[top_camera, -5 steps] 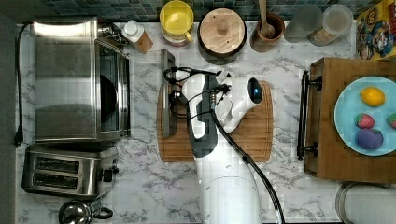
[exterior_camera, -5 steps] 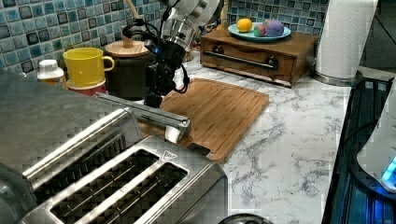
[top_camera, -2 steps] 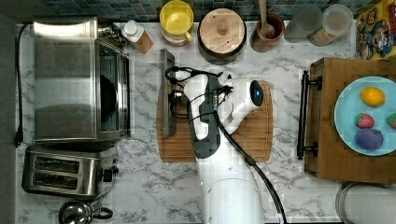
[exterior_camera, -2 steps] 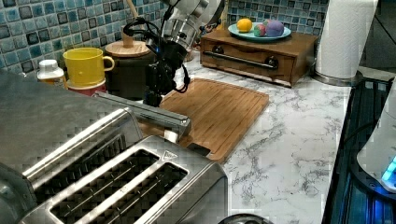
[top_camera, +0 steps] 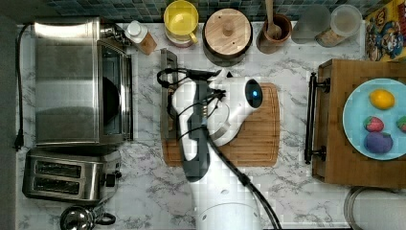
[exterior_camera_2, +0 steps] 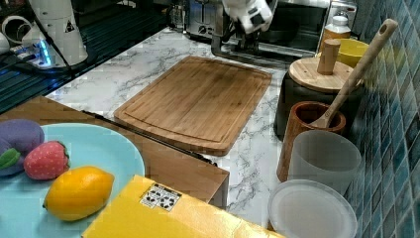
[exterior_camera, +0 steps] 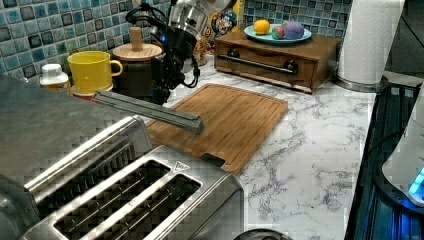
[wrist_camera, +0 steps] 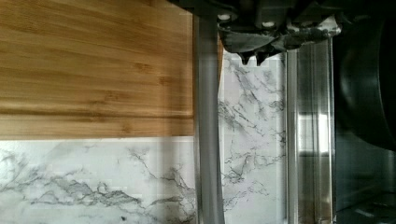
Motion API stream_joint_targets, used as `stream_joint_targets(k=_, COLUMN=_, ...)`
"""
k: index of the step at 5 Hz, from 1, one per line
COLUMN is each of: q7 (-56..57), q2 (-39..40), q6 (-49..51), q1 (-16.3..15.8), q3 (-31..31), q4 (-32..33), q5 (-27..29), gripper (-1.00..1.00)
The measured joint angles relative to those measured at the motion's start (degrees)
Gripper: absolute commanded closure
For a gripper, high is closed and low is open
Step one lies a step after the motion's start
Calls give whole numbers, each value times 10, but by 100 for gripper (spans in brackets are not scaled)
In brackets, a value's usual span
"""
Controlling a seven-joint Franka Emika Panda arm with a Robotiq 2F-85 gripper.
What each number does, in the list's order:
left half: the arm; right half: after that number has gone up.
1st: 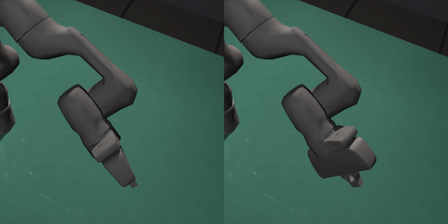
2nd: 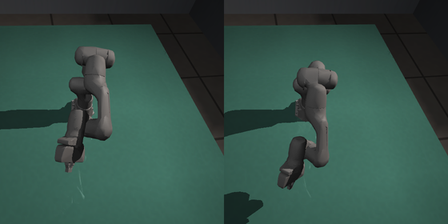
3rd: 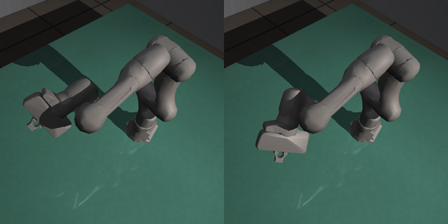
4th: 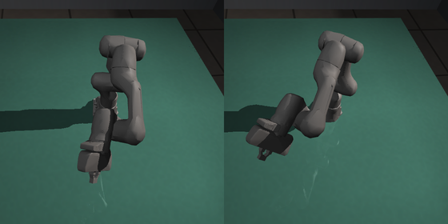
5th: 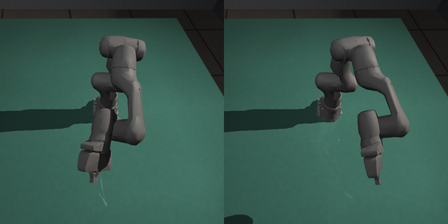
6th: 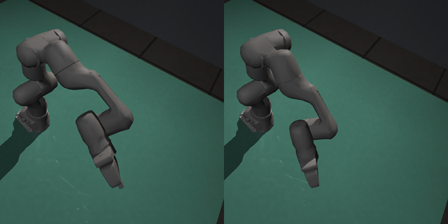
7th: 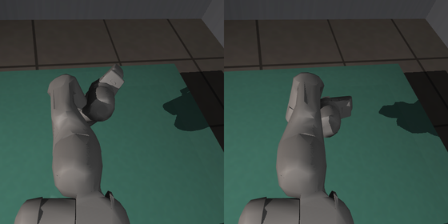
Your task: Close the oven.
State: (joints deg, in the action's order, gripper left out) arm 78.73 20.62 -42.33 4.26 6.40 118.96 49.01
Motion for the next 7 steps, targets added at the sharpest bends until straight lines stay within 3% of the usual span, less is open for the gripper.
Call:
stream_joint_targets(k=1, q7=-98, q2=-18, q6=-16, q1=-31, q3=0, q4=-10, q5=-100, gripper=100)
stream_joint_targets(k=3, q7=-186, q2=-53, q6=-14, q1=-54, q3=20, q4=-21, q5=-185, gripper=100)
stream_joint_targets(k=4, q7=-241, q2=-66, q6=-18, q1=-81, q3=22, q4=-29, q5=-250, gripper=100)
stream_joint_targets(k=6, q7=-397, q2=-57, q6=55, q1=-133, q3=62, q4=-107, q5=-494, gripper=100)
stream_joint_targets(k=7, q7=-437, q2=-43, q6=61, q1=-164, q3=87, q4=-143, q5=-500, gripper=100)
